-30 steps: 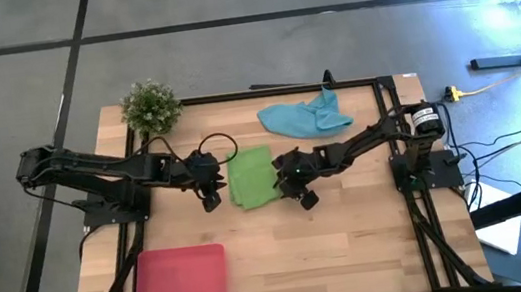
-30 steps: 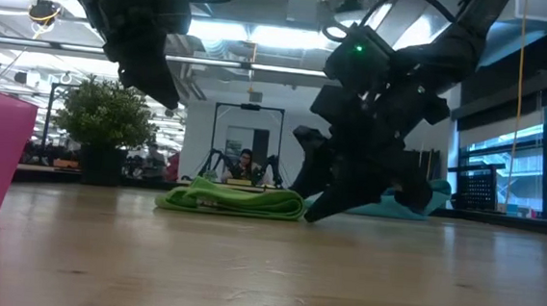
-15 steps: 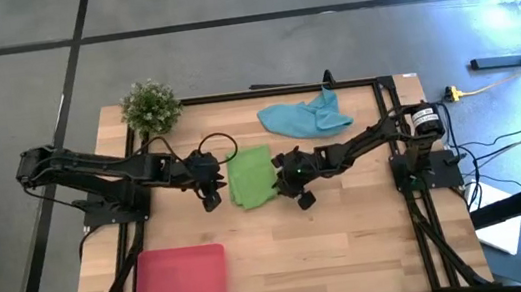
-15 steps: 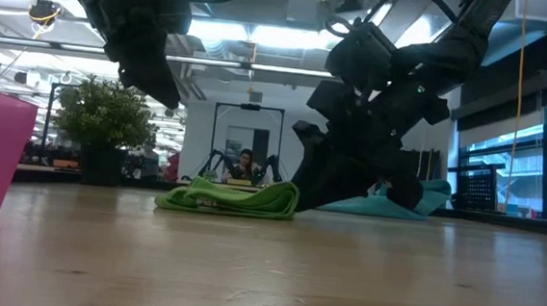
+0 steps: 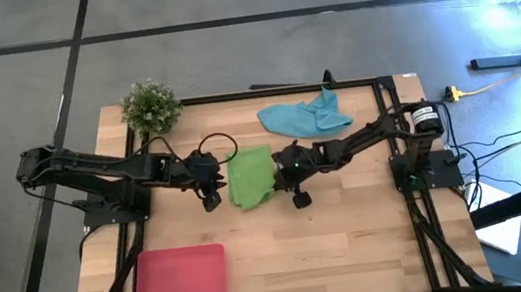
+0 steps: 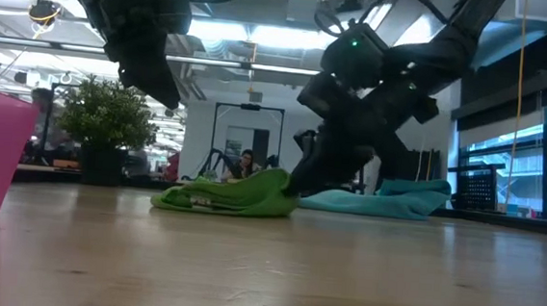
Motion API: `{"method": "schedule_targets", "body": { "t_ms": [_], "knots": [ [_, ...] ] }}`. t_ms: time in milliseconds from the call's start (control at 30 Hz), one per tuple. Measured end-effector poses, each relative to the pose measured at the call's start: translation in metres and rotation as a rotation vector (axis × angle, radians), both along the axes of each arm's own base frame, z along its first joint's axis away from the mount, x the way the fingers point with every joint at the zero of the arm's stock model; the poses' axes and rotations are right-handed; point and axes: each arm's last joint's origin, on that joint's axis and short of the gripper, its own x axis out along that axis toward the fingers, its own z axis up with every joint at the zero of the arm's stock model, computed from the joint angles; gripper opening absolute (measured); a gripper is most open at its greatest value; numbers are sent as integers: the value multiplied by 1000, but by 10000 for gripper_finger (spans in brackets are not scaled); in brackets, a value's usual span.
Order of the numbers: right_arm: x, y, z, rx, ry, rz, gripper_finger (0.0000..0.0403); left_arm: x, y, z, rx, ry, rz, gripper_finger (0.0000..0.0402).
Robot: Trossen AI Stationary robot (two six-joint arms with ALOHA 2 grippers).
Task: Roll microfiber towels into tight, uniform cylinder then place into a basket
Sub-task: Roll the microfiber green towel
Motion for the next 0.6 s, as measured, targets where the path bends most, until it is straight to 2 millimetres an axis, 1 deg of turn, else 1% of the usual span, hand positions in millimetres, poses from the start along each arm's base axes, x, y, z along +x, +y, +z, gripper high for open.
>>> {"method": "schedule_targets", "body": {
  "t_ms": [300,433,600],
  "knots": [
    [10,-33,17,379,7,-161,4,0,0,0,0,4,-10,95],
    [13,-45,24,505,17,-286,3,0,0,0,0,5,-11,95],
    [12,-58,25,697,67,-471,2,0,0,0,0,5,-12,95]
  ]
}}
